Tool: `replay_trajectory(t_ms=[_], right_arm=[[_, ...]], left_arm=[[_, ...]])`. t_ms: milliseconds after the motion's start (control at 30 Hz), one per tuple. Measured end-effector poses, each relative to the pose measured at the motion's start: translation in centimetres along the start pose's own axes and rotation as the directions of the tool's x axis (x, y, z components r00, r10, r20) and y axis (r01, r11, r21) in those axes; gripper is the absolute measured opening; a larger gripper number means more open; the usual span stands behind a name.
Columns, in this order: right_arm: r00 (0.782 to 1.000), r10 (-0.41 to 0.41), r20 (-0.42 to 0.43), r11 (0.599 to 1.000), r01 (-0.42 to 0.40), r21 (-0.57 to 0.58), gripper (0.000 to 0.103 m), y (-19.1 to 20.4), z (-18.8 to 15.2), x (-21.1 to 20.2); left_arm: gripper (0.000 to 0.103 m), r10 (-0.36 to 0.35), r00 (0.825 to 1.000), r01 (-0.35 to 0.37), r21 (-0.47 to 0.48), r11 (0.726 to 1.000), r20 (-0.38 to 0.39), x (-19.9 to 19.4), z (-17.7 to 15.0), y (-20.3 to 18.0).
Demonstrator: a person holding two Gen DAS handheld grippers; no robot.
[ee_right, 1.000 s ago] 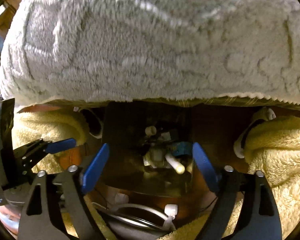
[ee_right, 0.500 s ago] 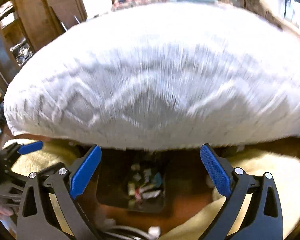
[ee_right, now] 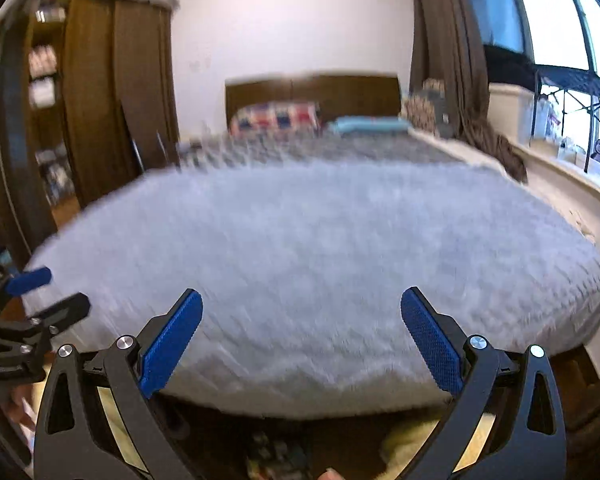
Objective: Collect trash
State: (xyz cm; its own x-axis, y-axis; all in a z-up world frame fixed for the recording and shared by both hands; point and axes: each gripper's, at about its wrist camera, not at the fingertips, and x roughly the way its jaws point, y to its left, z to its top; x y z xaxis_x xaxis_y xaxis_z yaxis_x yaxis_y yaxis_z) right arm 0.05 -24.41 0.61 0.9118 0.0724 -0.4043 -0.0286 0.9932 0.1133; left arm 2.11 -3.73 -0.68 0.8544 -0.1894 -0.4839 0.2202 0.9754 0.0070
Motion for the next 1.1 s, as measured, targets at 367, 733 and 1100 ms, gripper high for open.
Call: replay_trajectory(t_ms=[367, 733, 1100], right_arm=[[0.971, -0.056, 0.232, 0.993, 0.077, -0.085, 0.1, 2.0, 4.9, -5.6], [0.959, -0.132, 0.25, 0.984, 0.159, -0.087, 0.1, 2.3, 5.0, -7.1], [0.947, -0.198, 0.252, 0.975, 0.218, -0.053, 0.1, 1.9, 3.8, -7.1]], left_arm=[[0.095, 0.063, 0.969, -0.067, 0.005, 0.998, 0.239, -6.8, 5.1, -0.6], [0.095, 0.066, 0.964, -0.055, -0.048, 0.997, 0.256, -7.9, 4.8, -0.8], [0.095, 0.086, 0.968, -0.07, -0.073, 0.995, 0.237, -7.7, 4.3, -0.4]])
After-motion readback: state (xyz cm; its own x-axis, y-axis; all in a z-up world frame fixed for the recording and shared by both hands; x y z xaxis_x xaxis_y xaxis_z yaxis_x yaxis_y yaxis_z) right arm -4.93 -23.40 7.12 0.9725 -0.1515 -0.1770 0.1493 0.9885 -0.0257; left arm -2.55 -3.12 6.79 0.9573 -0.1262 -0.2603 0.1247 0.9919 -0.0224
